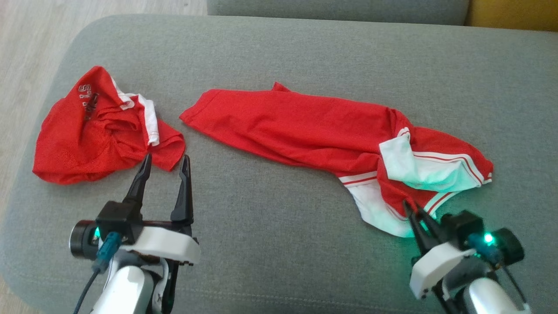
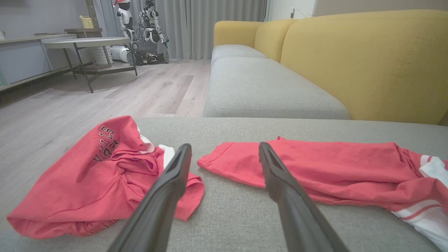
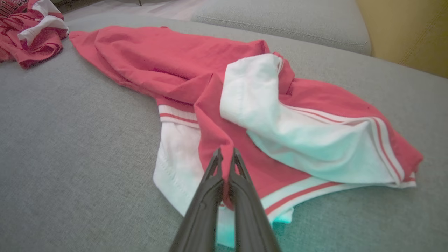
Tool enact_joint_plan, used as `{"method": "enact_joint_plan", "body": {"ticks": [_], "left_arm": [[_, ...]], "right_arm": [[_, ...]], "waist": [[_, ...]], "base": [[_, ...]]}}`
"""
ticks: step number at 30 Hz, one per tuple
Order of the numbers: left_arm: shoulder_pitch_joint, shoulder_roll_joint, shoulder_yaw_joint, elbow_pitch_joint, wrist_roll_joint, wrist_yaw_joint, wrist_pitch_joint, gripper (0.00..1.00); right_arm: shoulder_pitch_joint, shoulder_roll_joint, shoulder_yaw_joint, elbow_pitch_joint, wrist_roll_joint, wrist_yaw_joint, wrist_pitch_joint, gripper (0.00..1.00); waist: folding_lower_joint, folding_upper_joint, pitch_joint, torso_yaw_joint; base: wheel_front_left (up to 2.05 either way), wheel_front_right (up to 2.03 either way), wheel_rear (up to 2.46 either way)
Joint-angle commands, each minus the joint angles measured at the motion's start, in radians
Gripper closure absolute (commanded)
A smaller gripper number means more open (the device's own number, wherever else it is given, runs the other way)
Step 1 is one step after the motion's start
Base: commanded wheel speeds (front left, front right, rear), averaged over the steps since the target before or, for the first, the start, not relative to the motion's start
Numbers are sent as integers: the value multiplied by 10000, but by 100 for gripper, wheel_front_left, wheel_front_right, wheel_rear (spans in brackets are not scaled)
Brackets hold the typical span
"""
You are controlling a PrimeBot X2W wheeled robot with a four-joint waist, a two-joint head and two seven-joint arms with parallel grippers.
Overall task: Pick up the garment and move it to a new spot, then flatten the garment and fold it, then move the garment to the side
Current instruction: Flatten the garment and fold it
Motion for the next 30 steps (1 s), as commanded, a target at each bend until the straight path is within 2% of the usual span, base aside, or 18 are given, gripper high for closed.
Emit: {"method": "enact_joint_plan", "body": {"ticks": [1, 8, 13, 18, 19, 26, 27, 28, 29, 30], "left_arm": [[-541, 22, 451, -340, 153, -28, -118, 0], [-682, -237, 608, -545, 343, -171, -120, 0], [-827, -486, 741, -613, 434, -308, -121, 0], [-1160, -761, 762, -621, 599, -526, -121, 0], [-1160, -761, 762, -621, 599, -526, -121, 0], [-1543, -1131, 742, -541, 801, -808, -121, 0], [-1595, -1203, 747, -495, 845, -881, -121, 0], [-1600, -1231, 755, -472, 870, -909, -121, 0], [-1597, -1253, 771, -451, 897, -931, -121, 0], [-1588, -1271, 795, -431, 919, -952, -122, 0]], "right_arm": [[-488, -194, 18, -456, -40, -7, -114, 100], [-1137, -507, -820, -1098, -3, -7, -124, 100], [-2093, -1071, -1432, -778, 167, -7, -87, 100], [-3384, -1750, -1593, 810, 574, -7, -152, 100], [-3384, -1750, -1593, 810, 574, -7, -152, 100], [-4949, -2075, -987, 3346, 1470, -7, -709, 100], [-5232, -2078, -790, 3988, 1614, -7, -853, 75], [-5348, -2043, -694, 4254, 1703, -7, -965, 7], [-5442, -2014, -589, 4481, 1760, -7, -1084, 0], [-5519, -1962, -541, 4660, 1844, -7, -1227, 0]], "waist": [[0, 0, 30, 62], [0, 0, 75, 353], [0, 0, 182, 670], [0, 0, 565, 907], [0, 0, 565, 907], [0, 0, 1082, 960], [0, 0, 1134, 908], [0, 0, 1137, 864], [0, 0, 1135, 810], [0, 0, 1125, 748]], "base": [[0, 0, 0], [0, 0, 0], [0, 0, 0], [0, 0, 0], [0, 0, 0], [0, 0, 0], [0, 0, 0], [0, 0, 0], [0, 0, 0], [0, 0, 0]]}}
